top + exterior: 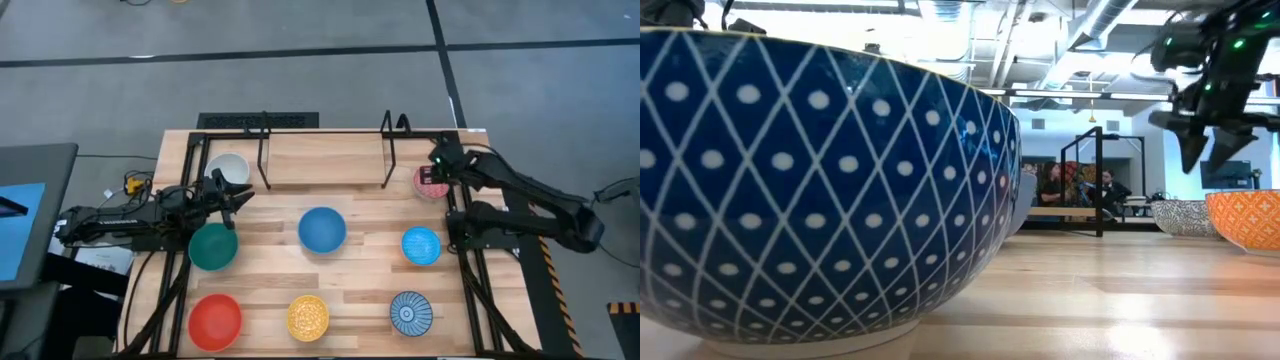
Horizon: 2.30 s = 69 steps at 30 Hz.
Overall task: Place and stack bowls onto a shelf
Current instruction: Put the white bowl on the shelf
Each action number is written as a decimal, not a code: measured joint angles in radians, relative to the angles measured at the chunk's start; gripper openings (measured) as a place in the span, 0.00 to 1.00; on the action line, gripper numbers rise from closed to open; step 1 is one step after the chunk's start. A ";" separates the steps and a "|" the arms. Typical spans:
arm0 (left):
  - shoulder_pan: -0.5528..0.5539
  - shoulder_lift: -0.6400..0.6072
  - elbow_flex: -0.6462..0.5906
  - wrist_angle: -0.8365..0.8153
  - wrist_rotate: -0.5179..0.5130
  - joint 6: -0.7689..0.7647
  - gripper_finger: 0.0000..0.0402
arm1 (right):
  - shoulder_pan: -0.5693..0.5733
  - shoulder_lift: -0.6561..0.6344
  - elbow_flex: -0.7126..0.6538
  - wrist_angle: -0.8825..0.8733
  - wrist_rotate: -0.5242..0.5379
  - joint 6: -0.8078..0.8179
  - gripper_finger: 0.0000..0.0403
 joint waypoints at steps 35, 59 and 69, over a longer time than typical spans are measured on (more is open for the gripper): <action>0.049 0.034 0.173 -0.380 -0.275 -0.123 0.27 | -0.269 0.223 0.029 0.021 -0.078 -0.165 0.50; 0.687 0.697 0.673 -0.971 -0.128 -0.234 0.27 | 0.112 0.221 0.176 0.093 -0.177 -0.249 0.50; 0.742 0.808 0.757 -1.077 -0.113 -0.257 0.27 | 0.347 0.220 0.249 0.320 -0.177 -0.338 0.50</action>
